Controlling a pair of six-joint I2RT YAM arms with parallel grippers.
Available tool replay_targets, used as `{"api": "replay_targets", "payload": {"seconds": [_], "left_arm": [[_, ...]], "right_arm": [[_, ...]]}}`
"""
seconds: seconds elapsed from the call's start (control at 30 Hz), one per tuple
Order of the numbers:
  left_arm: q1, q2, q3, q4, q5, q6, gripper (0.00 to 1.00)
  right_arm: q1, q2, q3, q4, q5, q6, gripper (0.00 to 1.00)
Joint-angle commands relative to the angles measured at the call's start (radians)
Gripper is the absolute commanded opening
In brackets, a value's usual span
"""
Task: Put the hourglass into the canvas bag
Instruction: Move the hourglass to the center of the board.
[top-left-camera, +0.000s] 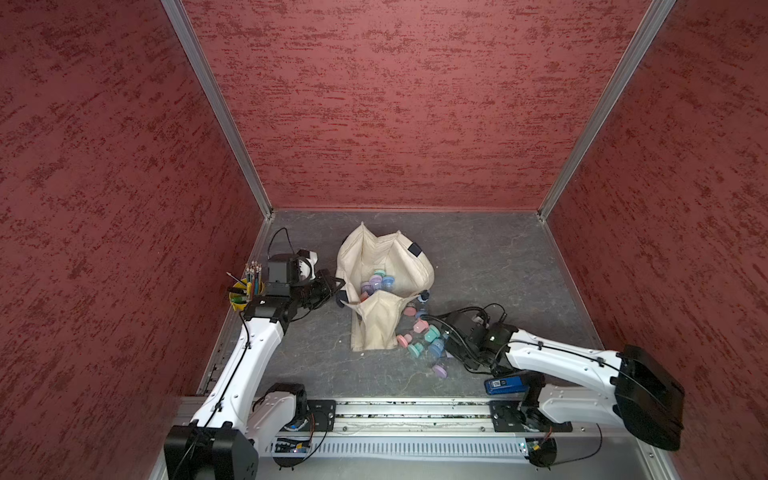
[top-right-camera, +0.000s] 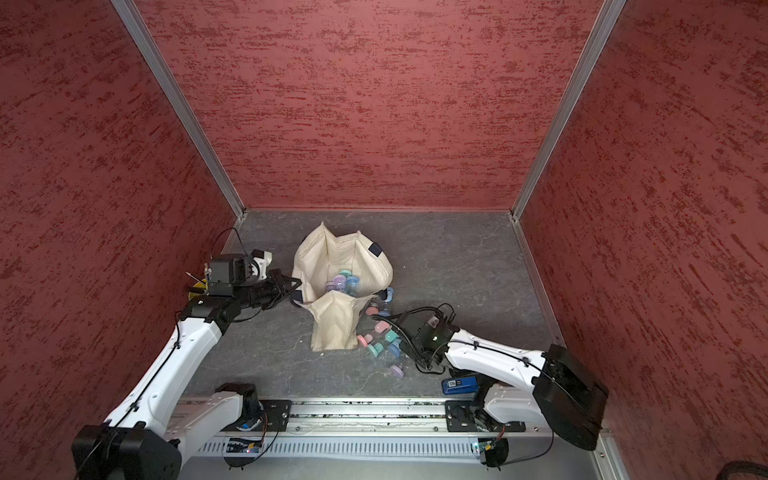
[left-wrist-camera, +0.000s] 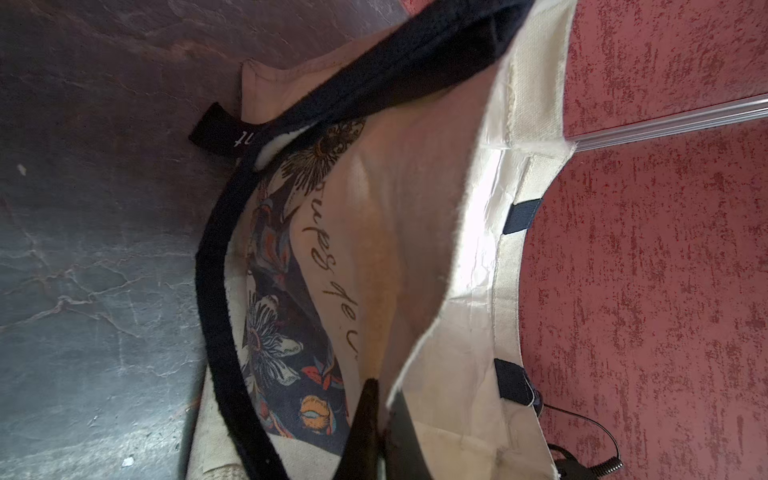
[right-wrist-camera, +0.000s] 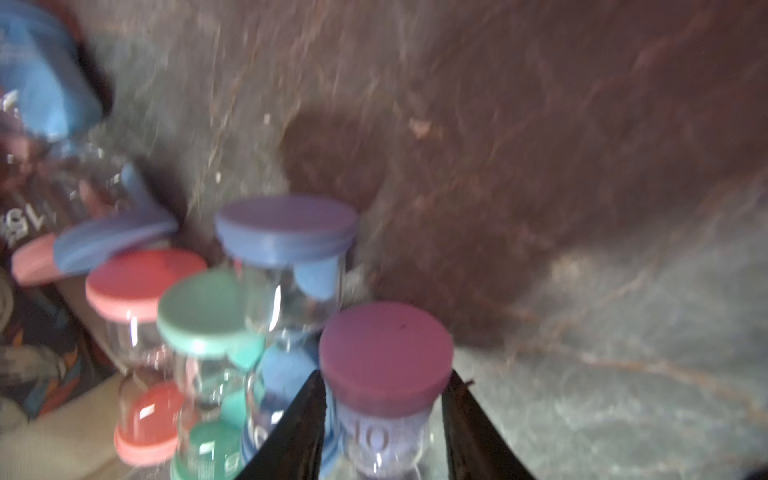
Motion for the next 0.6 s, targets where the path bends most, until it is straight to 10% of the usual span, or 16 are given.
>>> {"api": "replay_targets", "payload": {"seconds": [0.0, 0.33, 0.57], "left_arm": [[0.007, -0.013, -0.016, 0.002, 0.010, 0.008, 0.00], [0.013, -0.011, -0.011, -0.003, 0.019, 0.012, 0.00], [0.016, -0.023, -0.021, -0.010, 0.021, 0.014, 0.00]], "right_arm": [[-0.067, 0.033, 0.012, 0.043, -0.016, -0.114, 0.44], [-0.245, 0.243, 0.179, -0.004, 0.026, -0.391, 0.44], [-0.248, 0.231, 0.195, -0.012, 0.039, -0.417, 0.61]]}}
